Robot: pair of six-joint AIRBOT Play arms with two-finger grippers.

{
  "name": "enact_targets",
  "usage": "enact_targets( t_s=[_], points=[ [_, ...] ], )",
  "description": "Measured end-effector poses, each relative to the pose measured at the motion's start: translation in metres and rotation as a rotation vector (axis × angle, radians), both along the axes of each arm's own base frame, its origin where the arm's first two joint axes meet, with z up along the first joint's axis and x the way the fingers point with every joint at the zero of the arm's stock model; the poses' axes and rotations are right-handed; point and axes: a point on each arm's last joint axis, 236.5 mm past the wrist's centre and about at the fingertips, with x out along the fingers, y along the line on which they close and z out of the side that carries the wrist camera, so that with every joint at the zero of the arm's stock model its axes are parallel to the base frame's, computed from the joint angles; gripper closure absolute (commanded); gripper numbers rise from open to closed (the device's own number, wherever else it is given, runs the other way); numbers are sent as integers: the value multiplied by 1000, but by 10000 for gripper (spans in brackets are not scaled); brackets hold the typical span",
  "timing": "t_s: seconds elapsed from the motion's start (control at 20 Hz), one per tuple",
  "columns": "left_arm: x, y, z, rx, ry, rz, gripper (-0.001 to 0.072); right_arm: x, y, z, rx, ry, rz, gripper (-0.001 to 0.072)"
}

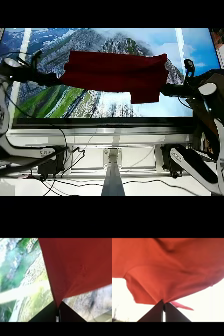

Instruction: Fold the clothes and pants, and hang the long-sleeved shirts on hangers.

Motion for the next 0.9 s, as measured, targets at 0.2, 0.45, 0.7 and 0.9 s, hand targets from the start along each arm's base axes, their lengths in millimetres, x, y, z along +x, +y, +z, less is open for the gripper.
enact_targets(
  t_s=[0.2, 0.45, 0.7, 0.9],
  points=[
    [-39, -1, 34, 22, -48, 10, 695, -34, 13, 28, 8, -24, 55, 706],
    [-79, 4, 55, 40, -100, 86, 694, -59, 29, 52, 77, -47, 47, 704],
    [-59, 2, 65, 32, -201, 181, 694, -21, 22, 74, 157, -171, -99, 704],
    [-11, -1, 65, -14, -300, 327, 695, 20, 23, 62, 198, -172, -173, 704]
  ],
)
